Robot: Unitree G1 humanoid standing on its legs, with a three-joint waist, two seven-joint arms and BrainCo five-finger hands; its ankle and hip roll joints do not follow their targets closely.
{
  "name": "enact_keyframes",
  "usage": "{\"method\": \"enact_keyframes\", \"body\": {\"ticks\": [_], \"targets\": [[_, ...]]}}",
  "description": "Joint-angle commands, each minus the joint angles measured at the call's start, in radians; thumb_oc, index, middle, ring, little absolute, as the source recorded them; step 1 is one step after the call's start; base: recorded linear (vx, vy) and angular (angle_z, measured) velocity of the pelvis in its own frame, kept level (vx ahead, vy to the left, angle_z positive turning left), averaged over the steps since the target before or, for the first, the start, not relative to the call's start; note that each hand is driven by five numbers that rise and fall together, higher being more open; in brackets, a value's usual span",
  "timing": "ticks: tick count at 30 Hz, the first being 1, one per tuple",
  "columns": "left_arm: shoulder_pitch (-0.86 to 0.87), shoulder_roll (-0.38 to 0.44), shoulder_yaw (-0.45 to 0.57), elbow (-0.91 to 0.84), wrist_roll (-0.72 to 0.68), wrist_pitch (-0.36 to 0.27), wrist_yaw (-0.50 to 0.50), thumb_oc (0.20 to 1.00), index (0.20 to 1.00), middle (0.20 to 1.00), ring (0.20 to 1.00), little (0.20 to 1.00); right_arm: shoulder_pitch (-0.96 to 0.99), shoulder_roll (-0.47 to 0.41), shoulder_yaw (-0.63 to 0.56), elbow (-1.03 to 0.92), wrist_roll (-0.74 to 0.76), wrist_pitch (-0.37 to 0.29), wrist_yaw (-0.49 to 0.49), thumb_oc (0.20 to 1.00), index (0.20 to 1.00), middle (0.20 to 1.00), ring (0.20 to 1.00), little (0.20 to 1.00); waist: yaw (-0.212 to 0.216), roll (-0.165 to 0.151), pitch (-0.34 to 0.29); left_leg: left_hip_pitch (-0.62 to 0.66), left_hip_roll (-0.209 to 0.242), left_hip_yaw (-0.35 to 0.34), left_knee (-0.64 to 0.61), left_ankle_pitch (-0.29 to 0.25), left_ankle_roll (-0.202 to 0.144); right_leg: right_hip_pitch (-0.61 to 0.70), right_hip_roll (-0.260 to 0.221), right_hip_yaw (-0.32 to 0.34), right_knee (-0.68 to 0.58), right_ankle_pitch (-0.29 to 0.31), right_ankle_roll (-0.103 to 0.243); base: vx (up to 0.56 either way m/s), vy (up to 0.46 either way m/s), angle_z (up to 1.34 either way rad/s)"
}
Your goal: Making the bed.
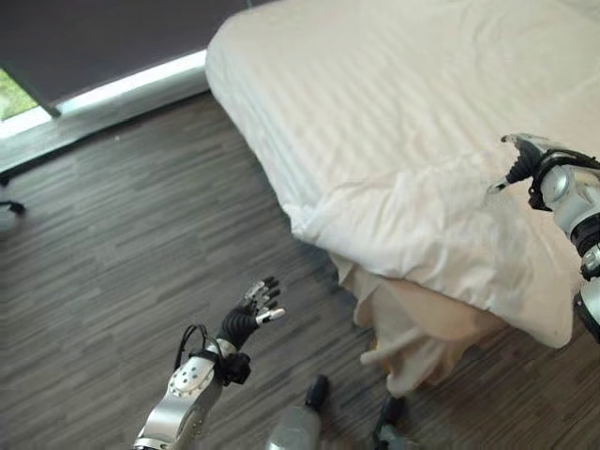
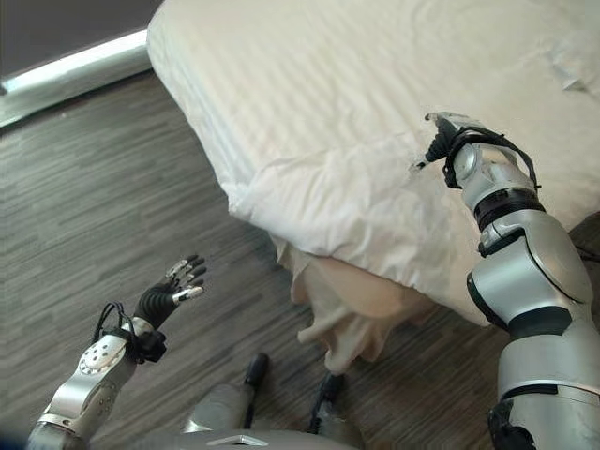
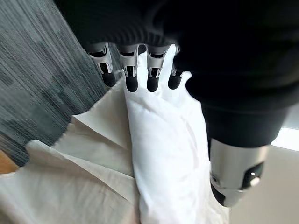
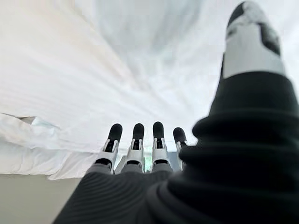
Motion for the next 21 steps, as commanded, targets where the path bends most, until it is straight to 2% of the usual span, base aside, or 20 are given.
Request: {"method": "enact_keyframes", "body": {"ticks": [1,5,7,12,13,14,16,17,18,21], "targets": [[-0.07,0.013,0.037,-0.088,-0.061,-0.074,0.047,1.0,1.0,1.0,1.0,1.0,-0.138,-0.075,0.115,0.022,-0.071,0.016,-0.032,1.0,1.0,1.0,1.0,1.0,0.012,0.017,0.051,-0.038,-0.003,-0.028,-0.081,0.127,-0.037,0.03,0.025,-0.022,0.014,-0.026,0.062,-0.13,-0.003,0.01],[-0.077,-0.021,0.07,-0.094,-0.063,-0.086,0.082,1.0,1.0,1.0,1.0,1.0,-0.13,-0.066,0.118,0.024,-0.07,0.023,-0.018,1.0,1.0,1.0,1.0,1.0,0.016,0.024,0.079,-0.102,-0.003,-0.03,-0.081,0.144,-0.039,-0.035,0.027,-0.007,0.014,-0.01,0.06,-0.09,0.037,-0.04],[-0.09,-0.082,0.095,-0.094,-0.082,-0.105,0.11,1.0,1.0,1.0,1.0,1.0,-0.081,-0.05,0.095,-0.001,-0.055,0.021,-0.025,1.0,1.0,1.0,1.0,1.0,0.015,0.034,0.11,-0.15,-0.005,-0.027,-0.081,0.156,-0.043,-0.085,0.032,0.012,0.014,0.003,0.056,-0.11,0.045,-0.12],[-0.146,-0.182,0.1,-0.056,-0.139,-0.134,0.151,1.0,1.0,1.0,1.0,1.0,0.039,0.056,0.085,-0.089,-0.088,0.014,-0.006,1.0,1.0,1.0,1.0,1.0,0.009,0.026,0.135,-0.169,-0.002,-0.011,-0.081,0.157,-0.043,-0.118,0.046,0.051,0.014,0.012,0.056,-0.04,0.015,-0.2],[-0.156,-0.193,0.102,-0.043,-0.142,-0.138,0.159,1.0,1.0,1.0,1.0,1.0,0.056,0.073,0.087,-0.108,-0.097,0.013,0.001,0.896,0.896,0.896,0.896,0.896,0.004,0.024,0.135,-0.166,0.0,-0.006,-0.081,0.155,-0.043,-0.116,0.046,0.058,0.014,0.01,0.055,0.0,0.026,-0.22],[-0.169,-0.198,0.101,-0.03,-0.139,-0.145,0.172,1.0,1.0,1.0,1.0,1.0,0.071,0.092,0.091,-0.146,-0.103,0.014,0.004,0.2,0.2,0.2,0.2,0.2,0.0,0.019,0.136,-0.158,0.001,0.0,-0.081,0.152,-0.042,-0.113,0.047,0.067,0.014,0.01,0.054,0.01,0.03,-0.23],[-0.178,-0.2,0.099,-0.024,-0.127,-0.148,0.184,1.0,1.0,1.0,1.0,1.0,0.104,0.098,0.097,-0.212,-0.118,0.01,0.008,0.2,0.2,0.2,0.2,0.2,-0.008,0.016,0.136,-0.148,0.002,0.004,-0.081,0.147,-0.041,-0.108,0.048,0.077,0.014,0.009,0.053,0.0,0.035,-0.19],[-0.187,-0.208,0.095,-0.024,-0.133,-0.154,0.188,1.0,1.0,1.0,1.0,1.0,0.173,0.109,0.108,-0.41,-0.148,0.0,0.031,0.2,0.2,0.2,0.2,0.2,-0.032,0.003,0.137,-0.12,0.002,0.011,-0.081,0.133,-0.036,-0.091,0.047,0.092,0.014,0.005,0.05,0.0,0.034,-0.2],[-0.187,-0.207,0.094,-0.023,-0.134,-0.154,0.188,1.0,1.0,1.0,1.0,1.0,0.176,0.107,0.106,-0.414,-0.149,0.002,0.033,0.2,0.2,0.2,0.2,0.2,-0.03,0.003,0.138,-0.118,0.002,0.012,-0.081,0.132,-0.036,-0.089,0.047,0.093,0.014,0.005,0.05,0.0,0.041,-0.22],[-0.179,-0.202,0.105,-0.013,-0.118,-0.165,0.183,1.0,1.0,1.0,1.0,1.0,0.382,0.099,0.074,-0.693,-0.133,-0.032,0.098,0.2,0.2,0.2,0.2,0.2,-0.061,-0.012,0.129,-0.069,0.002,0.025,-0.081,0.112,-0.028,-0.055,0.044,0.108,0.014,-0.003,0.049,0.04,0.024,-0.3]]}}
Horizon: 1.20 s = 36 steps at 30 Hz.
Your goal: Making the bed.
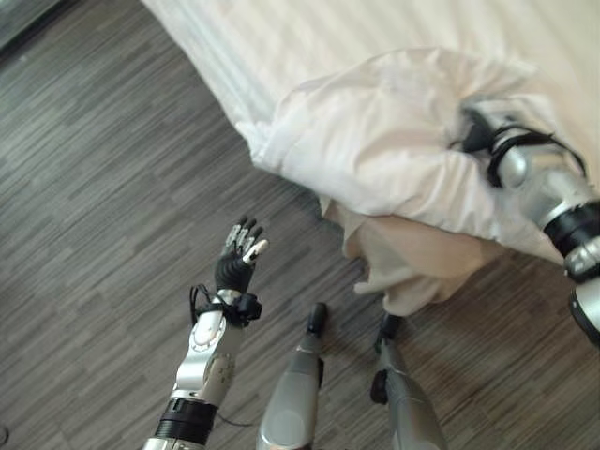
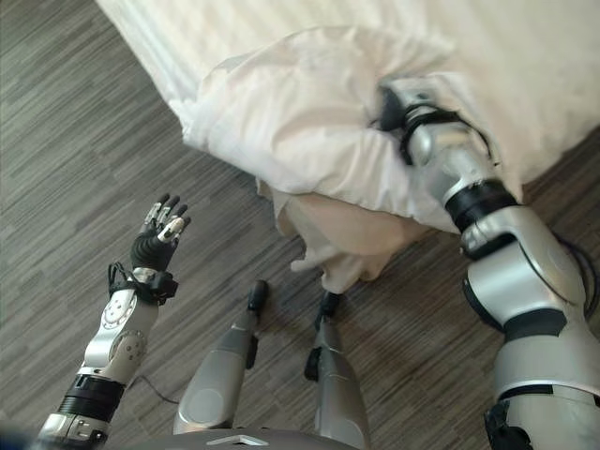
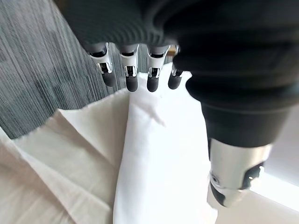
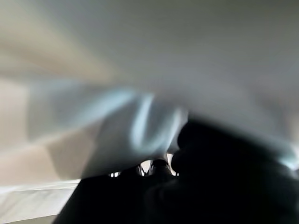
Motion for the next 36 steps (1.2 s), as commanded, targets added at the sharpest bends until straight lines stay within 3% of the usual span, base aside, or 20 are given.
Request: {"method": "enact_keyframes", "body": {"ticks": [1,3,7,11,14,15,16,20,26,29,31,33,35,36], "targets": [[0.044,0.038,0.016,-0.072,0.001,-0.069,-0.017,1.0,1.0,1.0,1.0,1.0,0.291,0.045,0.083,-0.185,0.0,-0.096,0.232,0.2,0.2,0.2,0.2,0.2,-0.002,0.015,-0.018,0.076,-0.01,-0.06,-0.159,0.127,0.001,0.109,0.016,-0.024,0.013,-0.075,0.059,0.09,0.011,-0.14],[0.074,0.046,0.029,-0.063,0.003,-0.066,-0.038,1.0,1.0,1.0,1.0,1.0,0.416,0.048,0.065,-0.324,0.033,-0.114,0.328,0.2,0.2,0.2,0.2,0.2,-0.015,0.006,-0.037,0.113,-0.012,-0.06,-0.159,0.112,0.008,0.142,0.014,-0.022,0.013,-0.086,0.059,0.1,0.018,-0.17],[0.142,0.072,0.082,-0.064,0.042,-0.06,-0.07,1.0,1.0,1.0,1.0,1.0,0.745,-0.027,-0.019,-0.547,0.099,-0.129,0.506,0.2,0.2,0.2,0.2,0.2,-0.045,-0.017,-0.086,0.183,-0.017,-0.056,-0.159,0.089,0.019,0.21,0.012,-0.019,0.013,-0.106,0.065,0.11,0.032,-0.07],[0.187,0.055,0.128,-0.033,0.055,-0.046,-0.061,1.0,1.0,1.0,1.0,1.0,0.983,-0.054,-0.165,-0.648,0.096,-0.112,0.559,0.2,0.2,0.2,0.2,0.2,-0.069,-0.029,-0.136,0.248,-0.02,-0.052,-0.159,0.068,0.032,0.275,0.006,-0.018,0.013,-0.123,0.07,0.09,0.045,-0.02],[0.193,0.042,0.136,-0.006,0.057,-0.032,-0.048,1.0,1.0,1.0,1.0,1.0,1.009,-0.017,-0.188,-0.615,0.043,-0.091,0.558,0.2,0.2,0.2,0.2,0.2,-0.071,-0.028,-0.167,0.279,-0.023,-0.055,-0.159,0.059,0.04,0.308,0.003,-0.014,0.015,-0.129,0.07,0.1,0.037,-0.01],[0.19,0.038,0.137,-0.004,0.053,-0.028,-0.044,1.0,1.0,1.0,1.0,1.0,0.996,0.004,-0.179,-0.581,0.027,-0.082,0.552,0.476,0.476,0.476,0.476,0.476,-0.068,-0.027,-0.176,0.289,-0.023,-0.053,-0.159,0.055,0.042,0.318,0.002,-0.013,0.016,-0.131,0.07,0.04,0.014,0.05],[0.188,0.034,0.135,0.0,0.053,-0.024,-0.041,1.0,1.0,1.0,1.0,1.0,0.982,0.027,-0.169,-0.553,0.023,-0.073,0.549,1.0,1.0,1.0,1.0,1.0,-0.066,-0.026,-0.183,0.298,-0.023,-0.052,-0.159,0.053,0.044,0.326,0.001,-0.01,0.016,-0.133,0.069,0.04,0.014,0.06],[0.189,0.026,0.135,0.006,0.052,-0.007,-0.043,1.0,1.0,1.0,1.0,1.0,0.973,0.079,-0.173,-0.504,0.034,-0.035,0.555,1.0,1.0,1.0,1.0,1.0,-0.063,-0.021,-0.218,0.329,-0.024,-0.05,-0.159,0.043,0.049,0.36,0.0,-0.01,0.014,-0.142,0.068,0.06,0.026,0.01],[0.177,0.02,0.144,0.021,0.053,-0.003,-0.055,1.0,1.0,1.0,1.0,1.0,0.967,0.03,-0.196,-0.51,0.098,-0.027,0.582,1.0,1.0,1.0,1.0,1.0,-0.07,-0.017,-0.251,0.359,-0.026,-0.044,-0.159,0.032,0.052,0.387,-0.002,-0.005,0.015,-0.145,0.07,0.04,0.017,-0.05],[0.183,0.034,0.137,0.016,0.054,-0.007,-0.086,1.0,1.0,1.0,1.0,1.0,0.953,-0.126,-0.201,-0.639,0.303,-0.002,0.696,1.0,1.0,1.0,1.0,1.0,-0.076,-0.019,-0.266,0.368,-0.026,-0.034,-0.159,0.029,0.05,0.394,-0.002,-0.003,0.014,-0.143,0.071,0.02,0.017,-0.16],[0.196,0.041,0.128,0.001,0.049,-0.007,-0.116,1.0,1.0,1.0,1.0,1.0,0.948,-0.31,-0.285,-0.769,0.468,0.023,0.71,1.0,1.0,1.0,1.0,1.0,-0.09,-0.023,-0.273,0.37,-0.025,-0.029,-0.159,0.031,0.047,0.397,-0.004,-0.001,0.013,-0.139,0.074,0.0,0.009,-0.03],[0.195,0.039,0.125,0.001,0.049,-0.007,-0.116,1.0,1.0,1.0,1.0,1.0,0.956,-0.316,-0.294,-0.777,0.47,0.027,0.711,1.0,1.0,1.0,1.0,1.0,-0.088,-0.021,-0.273,0.371,-0.025,-0.029,-0.159,0.031,0.048,0.397,-0.003,-0.001,0.013,-0.139,0.074,0.0,0.004,0.03],[0.214,0.034,0.133,-0.012,0.04,-0.009,-0.124,1.0,1.0,1.0,1.0,1.0,0.964,-0.428,-0.4,-0.869,0.59,0.028,0.688,1.0,1.0,1.0,1.0,1.0,-0.101,-0.025,-0.278,0.369,-0.024,-0.022,-0.159,0.034,0.045,0.395,-0.003,0.003,0.013,-0.135,0.075,-0.01,0.0,-0.02],[0.236,0.027,0.135,-0.03,0.034,-0.009,-0.139,1.0,1.0,1.0,1.0,1.0,0.986,-0.518,-0.519,-0.941,0.711,0.023,0.669,1.0,1.0,1.0,1.0,1.0,-0.11,-0.027,-0.282,0.369,-0.023,-0.018,-0.159,0.036,0.043,0.393,-0.003,0.006,0.013,-0.133,0.077,-0.01,-0.002,-0.07]]}}
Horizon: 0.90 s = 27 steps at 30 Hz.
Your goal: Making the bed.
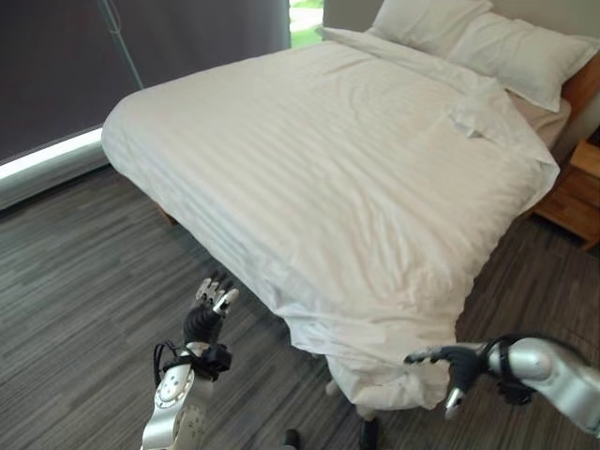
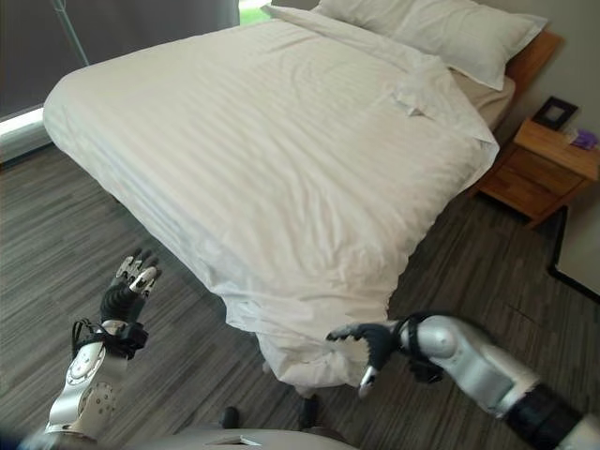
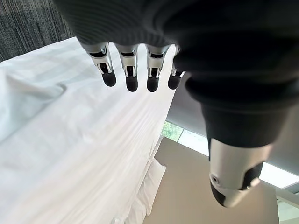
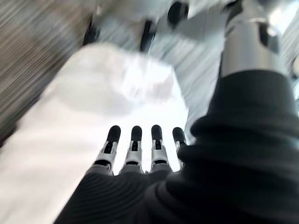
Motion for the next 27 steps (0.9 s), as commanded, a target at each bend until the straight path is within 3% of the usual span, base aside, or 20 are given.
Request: {"method": "enact_keyframes", "body": {"ticks": [1,2,3,5,7,8,10,14,20,27], "targets": [[-0.031,0.007,0.01,-0.033,0.012,-0.04,-0.05,1.0,1.0,1.0,1.0,1.0,-0.061,-0.088,-0.129,-0.068,0.264,-0.044,-0.037,1.0,1.0,1.0,1.0,1.0,0.008,0.033,-0.004,-0.028,-0.003,-0.073,-0.017,0.063,0.003,0.093,0.019,-0.046,0.019,-0.045,0.028,-0.01,-0.009,-0.1],[-0.009,0.003,0.012,-0.048,0.011,-0.046,-0.062,1.0,1.0,1.0,1.0,1.0,-0.032,-0.103,-0.226,-0.091,0.375,-0.071,-0.072,1.0,1.0,1.0,1.0,1.0,-0.003,0.03,-0.009,-0.03,-0.001,-0.067,-0.017,0.063,0.002,0.09,0.02,-0.043,0.019,-0.043,0.029,0.0,-0.008,-0.09],[-0.01,0.004,0.009,-0.049,0.011,-0.046,-0.062,1.0,1.0,1.0,1.0,1.0,-0.019,-0.103,-0.238,-0.095,0.375,-0.07,-0.071,1.0,1.0,1.0,1.0,1.0,0.0,0.031,-0.009,-0.03,-0.001,-0.067,-0.017,0.063,0.002,0.09,0.02,-0.043,0.019,-0.043,0.029,0.01,-0.011,-0.07],[0.011,-0.003,0.002,-0.058,-0.006,-0.053,-0.078,1.0,1.0,1.0,1.0,1.0,0.03,-0.017,-0.346,-0.099,0.526,-0.1,-0.108,1.0,1.0,1.0,1.0,1.0,-0.006,0.032,-0.014,-0.03,-0.002,-0.065,-0.017,0.062,0.003,0.088,0.02,-0.04,0.019,-0.042,0.03,0.02,-0.006,-0.12],[0.016,-0.001,0.001,-0.053,-0.014,-0.06,-0.071,1.0,1.0,1.0,1.0,1.0,0.048,0.217,-0.312,-0.003,0.576,-0.128,-0.168,1.0,1.0,1.0,1.0,1.0,-0.002,0.049,-0.013,-0.031,-0.004,-0.067,-0.017,0.059,0.006,0.086,0.018,-0.042,0.019,-0.042,0.029,0.02,0.005,-0.08],[0.017,0.001,0.002,-0.053,-0.014,-0.06,-0.071,1.0,1.0,1.0,1.0,1.0,0.047,0.219,-0.311,-0.002,0.575,-0.129,-0.168,1.0,1.0,1.0,1.0,1.0,-0.002,0.047,-0.012,-0.03,-0.004,-0.067,-0.017,0.059,0.006,0.087,0.017,-0.042,0.019,-0.043,0.029,0.0,0.0,0.0],[0.016,0.003,0.0,-0.049,-0.022,-0.055,-0.07,1.0,1.0,1.0,1.0,1.0,0.075,0.402,-0.227,0.078,0.582,-0.112,-0.189,1.0,1.0,1.0,1.0,1.0,0.005,0.056,-0.006,-0.033,-0.003,-0.069,-0.017,0.059,0.008,0.086,0.017,-0.046,0.019,-0.045,0.027,0.0,-0.005,-0.02],[0.029,-0.007,0.01,-0.039,-0.013,-0.038,-0.075,1.0,1.0,1.0,1.0,1.0,0.127,0.553,-0.1,0.153,0.511,-0.08,-0.176,1.0,1.0,1.0,1.0,1.0,0.018,0.072,0.006,-0.041,-0.003,-0.076,-0.017,0.063,0.008,0.077,0.018,-0.049,0.019,-0.049,0.026,0.0,0.0,0.0],[0.014,-0.013,0.008,-0.023,0.007,-0.052,-0.044,1.0,1.0,1.0,1.0,1.0,0.082,0.65,0.049,0.2,0.487,-0.074,-0.2,1.0,1.0,1.0,1.0,1.0,0.039,0.093,0.031,-0.064,-0.002,-0.072,-0.017,0.075,0.004,0.054,0.019,-0.046,0.019,-0.046,0.028,-0.04,0.008,-0.01],[-0.01,-0.022,-0.02,-0.017,0.03,-0.065,-0.026,1.0,1.0,1.0,1.0,1.0,0.084,0.672,0.066,0.195,0.493,-0.079,-0.225,1.0,1.0,1.0,1.0,1.0,0.034,0.098,0.042,-0.067,-0.005,-0.041,-0.017,0.071,0.011,0.036,0.018,-0.018,0.019,-0.029,0.04,-0.03,0.041,-0.05]]}}
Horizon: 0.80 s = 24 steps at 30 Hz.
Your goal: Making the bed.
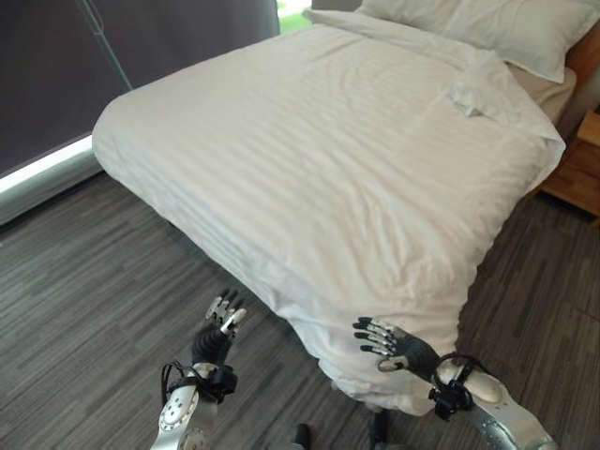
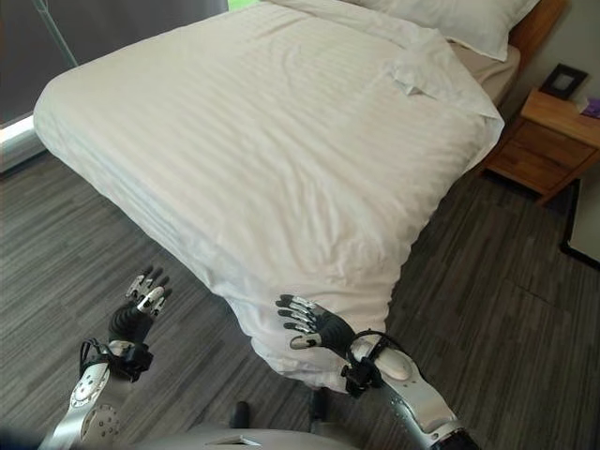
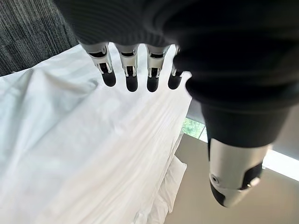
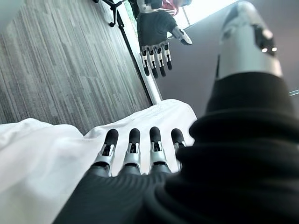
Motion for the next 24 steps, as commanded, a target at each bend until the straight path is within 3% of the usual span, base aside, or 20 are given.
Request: {"method": "enact_keyframes", "body": {"ticks": [1,4,5,6,9,10,11,12,13,16,21,22,24], "targets": [[-0.087,0.014,0.003,-0.003,0.033,-0.061,-0.006,1.0,1.0,1.0,1.0,1.0,-0.043,-0.018,-0.026,-0.073,0.003,-0.054,-0.017,1.0,1.0,1.0,1.0,1.0,0.002,0.031,0.016,-0.052,-0.008,-0.066,0.003,0.071,0.008,0.073,0.003,-0.044,0.018,-0.026,0.046,-0.07,0.074,-0.25],[-0.111,0.031,-0.018,0.006,0.053,-0.068,-0.007,1.0,1.0,1.0,1.0,1.0,-0.043,-0.024,-0.042,-0.075,-0.009,-0.053,-0.017,1.0,1.0,1.0,1.0,1.0,-0.006,0.029,0.039,-0.05,-0.014,-0.02,0.003,0.067,0.019,0.052,-0.006,-0.03,0.03,0.013,0.065,-0.11,0.062,-0.58],[-0.132,0.039,-0.025,0.012,0.051,-0.07,-0.001,1.0,1.0,1.0,1.0,1.0,-0.05,-0.02,-0.041,-0.068,-0.015,-0.057,-0.024,1.0,1.0,1.0,1.0,1.0,-0.009,0.035,0.057,-0.053,-0.009,-0.013,0.003,0.072,0.024,0.022,-0.005,-0.036,0.099,0.002,0.065,-0.28,0.078,-0.8],[-0.163,0.041,-0.034,0.026,0.054,-0.078,0.013,1.0,1.0,1.0,1.0,1.0,-0.074,-0.009,-0.028,-0.062,-0.023,-0.062,-0.034,1.0,1.0,1.0,1.0,1.0,0.002,0.051,0.08,-0.056,0.012,0.015,0.003,0.087,0.031,0.007,0.004,-0.105,0.253,-0.076,0.062,-0.31,0.084,-0.88],[-0.163,0.034,-0.016,0.018,0.052,-0.085,0.016,1.0,1.0,1.0,1.0,1.0,-0.088,0.003,-0.019,-0.049,-0.018,-0.055,-0.026,1.0,1.0,1.0,1.0,1.0,0.009,0.059,0.074,-0.054,0.03,0.049,0.003,0.103,0.039,0.005,0.032,-0.162,0.451,-0.145,0.051,-0.19,0.035,-0.68],[-0.16,0.03,-0.013,0.018,0.047,-0.084,0.013,1.0,1.0,1.0,1.0,1.0,-0.091,0.009,-0.016,-0.041,-0.014,-0.053,-0.024,1.0,1.0,1.0,1.0,1.0,0.016,0.055,0.064,-0.057,0.031,0.059,0.003,0.107,0.04,0.02,0.044,-0.165,0.452,-0.155,0.046,-0.12,-0.099,-0.36],[-0.147,0.026,-0.004,0.015,0.043,-0.083,0.005,1.0,1.0,1.0,1.0,1.0,-0.091,0.015,-0.011,-0.036,-0.017,-0.049,-0.02,1.0,1.0,1.0,1.0,1.0,0.04,0.035,0.042,-0.077,0.018,0.068,0.003,0.12,0.036,0.116,0.07,-0.157,0.325,-0.206,0.023,-0.07,-0.104,-0.29],[-0.147,0.027,-0.004,0.014,0.043,-0.083,0.005,1.0,1.0,1.0,1.0,1.0,-0.091,0.015,-0.01,-0.036,-0.017,-0.049,-0.02,1.0,1.0,1.0,1.0,1.0,0.039,0.034,0.044,-0.073,0.018,0.068,0.003,0.12,0.036,0.122,0.07,-0.158,0.319,-0.204,0.023,-0.14,-0.174,-0.25],[-0.137,0.024,0.006,0.017,0.04,-0.082,-0.002,1.0,1.0,1.0,1.0,1.0,-0.111,0.007,0.003,-0.034,-0.027,-0.051,-0.014,1.0,1.0,1.0,1.0,1.0,0.076,0.015,0.029,-0.11,0.005,0.074,0.007,0.152,0.023,0.189,0.077,-0.151,0.179,-0.215,-0.001,-0.09,-0.097,-0.11],[-0.136,0.015,0.006,0.02,0.024,-0.08,-0.006,1.0,1.0,1.0,1.0,1.0,-0.125,-0.01,0.006,-0.048,-0.021,-0.054,-0.011,1.0,1.0,1.0,1.0,1.0,0.091,0.018,0.031,-0.146,0.002,0.05,0.022,0.184,0.004,0.217,0.085,-0.137,0.086,-0.201,-0.013,-0.15,-0.12,-0.29],[-0.119,-0.013,-0.025,-0.002,0.017,-0.067,-0.035,1.0,1.0,1.0,1.0,1.0,-0.101,-0.046,-0.019,-0.043,-0.005,-0.048,-0.002,1.0,1.0,1.0,1.0,1.0,0.087,0.043,0.068,-0.226,-0.006,-0.023,0.128,0.222,-0.046,0.24,0.079,-0.191,0.044,-0.176,-0.037,-0.16,-0.062,0.26],[-0.118,-0.023,-0.03,0.002,0.007,-0.064,-0.041,1.0,1.0,1.0,1.0,1.0,-0.094,-0.046,-0.029,-0.019,0.015,-0.042,-0.006,1.0,1.0,1.0,1.0,1.0,0.084,0.04,0.083,-0.23,-0.005,-0.044,0.175,0.207,-0.052,0.234,0.066,-0.196,0.048,-0.169,-0.041,-0.2,-0.009,0.68],[-0.091,-0.039,-0.03,-0.006,-0.008,-0.055,-0.045,1.0,1.0,1.0,1.0,1.0,-0.087,-0.03,-0.043,0.044,0.05,-0.036,-0.021,1.0,1.0,1.0,1.0,1.0,0.081,0.029,0.078,-0.209,0.004,-0.064,0.193,0.143,-0.032,0.227,0.047,-0.205,0.029,-0.149,-0.039,-0.1,0.002,0.65]]}}
